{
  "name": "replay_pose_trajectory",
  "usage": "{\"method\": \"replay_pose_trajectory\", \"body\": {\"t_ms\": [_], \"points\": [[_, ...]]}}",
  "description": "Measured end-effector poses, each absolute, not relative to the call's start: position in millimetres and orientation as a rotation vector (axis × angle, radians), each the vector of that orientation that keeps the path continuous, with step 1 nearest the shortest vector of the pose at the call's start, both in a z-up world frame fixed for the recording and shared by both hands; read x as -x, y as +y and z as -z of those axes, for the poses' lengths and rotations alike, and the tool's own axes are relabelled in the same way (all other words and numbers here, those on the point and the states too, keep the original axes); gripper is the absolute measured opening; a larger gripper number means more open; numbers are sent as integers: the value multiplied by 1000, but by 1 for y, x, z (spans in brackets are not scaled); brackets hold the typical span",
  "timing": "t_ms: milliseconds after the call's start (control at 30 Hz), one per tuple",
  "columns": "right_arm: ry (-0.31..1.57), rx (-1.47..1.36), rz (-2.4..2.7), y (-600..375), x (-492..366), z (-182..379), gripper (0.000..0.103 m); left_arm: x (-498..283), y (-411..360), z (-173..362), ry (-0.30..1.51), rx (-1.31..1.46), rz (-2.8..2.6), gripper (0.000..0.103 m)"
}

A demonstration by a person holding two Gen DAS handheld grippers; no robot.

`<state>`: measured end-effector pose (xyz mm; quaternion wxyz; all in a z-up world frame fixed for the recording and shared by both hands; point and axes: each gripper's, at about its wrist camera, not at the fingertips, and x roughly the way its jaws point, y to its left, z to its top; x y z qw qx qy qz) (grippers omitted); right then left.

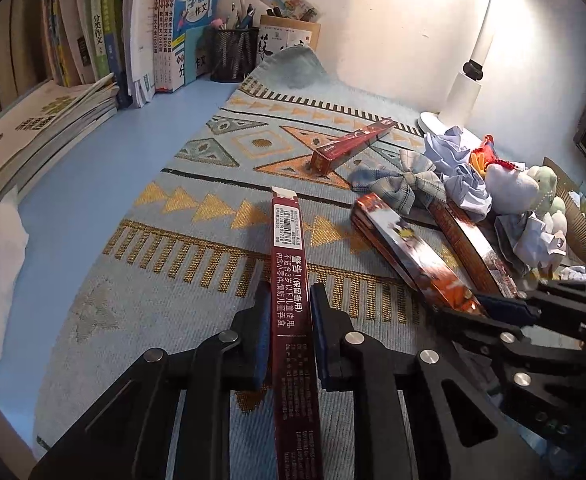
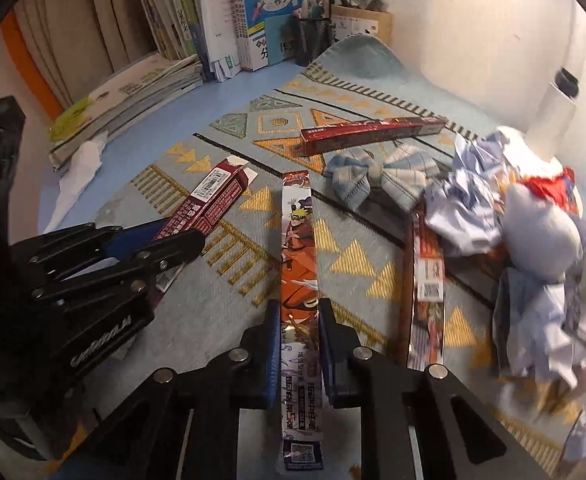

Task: Organize objects
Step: 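Grasp a red snack box with the left gripper while the right grasps a snack stick, then carry both held snacks over the amber bowl and open both grippers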

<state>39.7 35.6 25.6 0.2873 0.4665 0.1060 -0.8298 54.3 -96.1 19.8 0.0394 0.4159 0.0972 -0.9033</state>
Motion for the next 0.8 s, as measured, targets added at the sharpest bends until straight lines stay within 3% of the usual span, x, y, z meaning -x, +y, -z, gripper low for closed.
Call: {"method": "replay_pose_trajectory", "body": {"t_ms": [167, 300, 500, 667, 800], "points": [[-96, -1288, 2148, 95, -66, -37, 17, -68, -89, -20, 330, -1291, 2797, 14], [-331, -1155, 2122, 149, -90, -69, 17, -82, -69, -41, 334, -1255, 2876, 14], [-412, -882, 2455, 268, -123, -145, 17, -79, -9, -100, 332, -1166, 3049, 14], [-317, -762, 2901, 368, -148, -208, 17, -31, 93, -148, 223, -1111, 3241, 14], [-421, -735, 3011, 426, -142, -236, 17, 22, 182, -164, 269, -1171, 3362, 14]]}}
